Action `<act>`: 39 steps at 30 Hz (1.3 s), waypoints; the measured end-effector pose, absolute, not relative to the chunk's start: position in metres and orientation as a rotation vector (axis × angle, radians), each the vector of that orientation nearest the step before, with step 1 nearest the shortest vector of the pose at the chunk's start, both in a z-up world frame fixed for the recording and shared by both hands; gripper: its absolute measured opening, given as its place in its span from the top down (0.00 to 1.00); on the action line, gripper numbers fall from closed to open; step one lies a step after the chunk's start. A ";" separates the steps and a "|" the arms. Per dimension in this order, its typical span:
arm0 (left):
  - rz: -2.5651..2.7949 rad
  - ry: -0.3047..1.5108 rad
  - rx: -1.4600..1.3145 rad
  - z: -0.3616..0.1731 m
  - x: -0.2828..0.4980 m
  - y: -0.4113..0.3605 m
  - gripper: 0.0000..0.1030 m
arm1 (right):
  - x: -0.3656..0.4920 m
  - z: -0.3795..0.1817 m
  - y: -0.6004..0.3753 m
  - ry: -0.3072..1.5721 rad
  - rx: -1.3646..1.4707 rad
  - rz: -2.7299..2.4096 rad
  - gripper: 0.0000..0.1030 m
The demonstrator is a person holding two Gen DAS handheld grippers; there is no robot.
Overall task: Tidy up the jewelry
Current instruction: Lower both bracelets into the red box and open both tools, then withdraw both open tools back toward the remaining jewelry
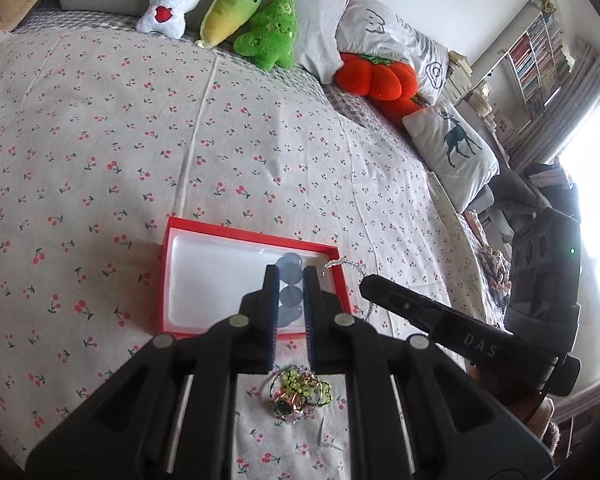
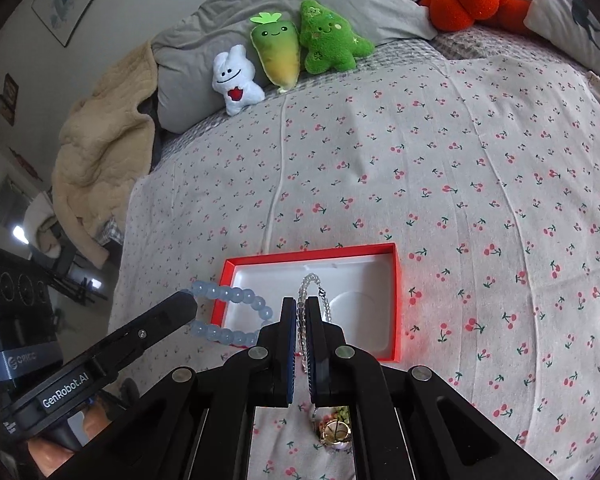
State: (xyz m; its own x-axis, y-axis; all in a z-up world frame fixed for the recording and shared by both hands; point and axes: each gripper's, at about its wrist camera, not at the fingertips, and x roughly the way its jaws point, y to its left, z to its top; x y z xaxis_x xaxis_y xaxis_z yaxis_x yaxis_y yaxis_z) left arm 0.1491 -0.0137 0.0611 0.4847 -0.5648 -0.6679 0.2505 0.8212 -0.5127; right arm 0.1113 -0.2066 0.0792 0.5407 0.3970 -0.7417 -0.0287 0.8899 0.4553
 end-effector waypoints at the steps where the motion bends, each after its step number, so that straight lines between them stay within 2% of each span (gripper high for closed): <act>1: -0.496 0.953 -0.365 0.056 0.153 -0.014 0.88 | 0.115 0.076 -0.207 0.976 0.421 0.259 0.96; 10: -0.394 1.004 -0.288 0.026 0.166 -0.004 0.88 | 0.133 0.055 -0.192 1.019 0.453 0.323 0.96; 21: -0.348 1.019 -0.210 0.014 0.171 -0.006 0.87 | 0.141 0.030 -0.205 1.058 0.362 0.191 0.96; 25: -0.363 1.010 -0.199 0.019 0.169 -0.008 0.87 | 0.141 0.030 -0.210 1.052 0.352 0.181 0.93; 26: -0.368 1.007 -0.197 0.021 0.168 -0.009 0.87 | 0.140 0.031 -0.211 1.047 0.355 0.182 0.90; 29: -0.381 0.992 -0.179 0.031 0.160 -0.012 0.71 | 0.137 0.040 -0.212 1.031 0.348 0.185 0.87; 31: -0.377 0.983 -0.152 0.039 0.151 -0.012 0.56 | 0.132 0.048 -0.212 1.020 0.333 0.195 0.87; 32: -0.376 0.979 -0.142 0.042 0.147 -0.012 0.52 | 0.128 0.051 -0.211 1.017 0.324 0.201 0.87; 34: -0.368 0.970 -0.134 0.048 0.138 -0.008 0.35 | 0.120 0.058 -0.210 1.011 0.302 0.212 0.86; 37: -0.341 0.963 -0.117 0.052 0.125 0.002 0.21 | 0.108 0.062 -0.209 1.013 0.269 0.218 0.85; 39: -0.317 0.976 -0.107 0.050 0.118 0.008 0.20 | 0.099 0.063 -0.208 1.014 0.249 0.221 0.83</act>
State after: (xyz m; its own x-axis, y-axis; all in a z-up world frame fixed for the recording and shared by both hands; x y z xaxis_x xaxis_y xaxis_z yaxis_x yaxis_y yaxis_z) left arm 0.1177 0.0082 0.0501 0.5185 -0.3114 -0.7964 0.2155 0.9489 -0.2307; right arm 0.0992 -0.2082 0.0629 0.5103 0.2965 -0.8073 -0.0667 0.9495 0.3066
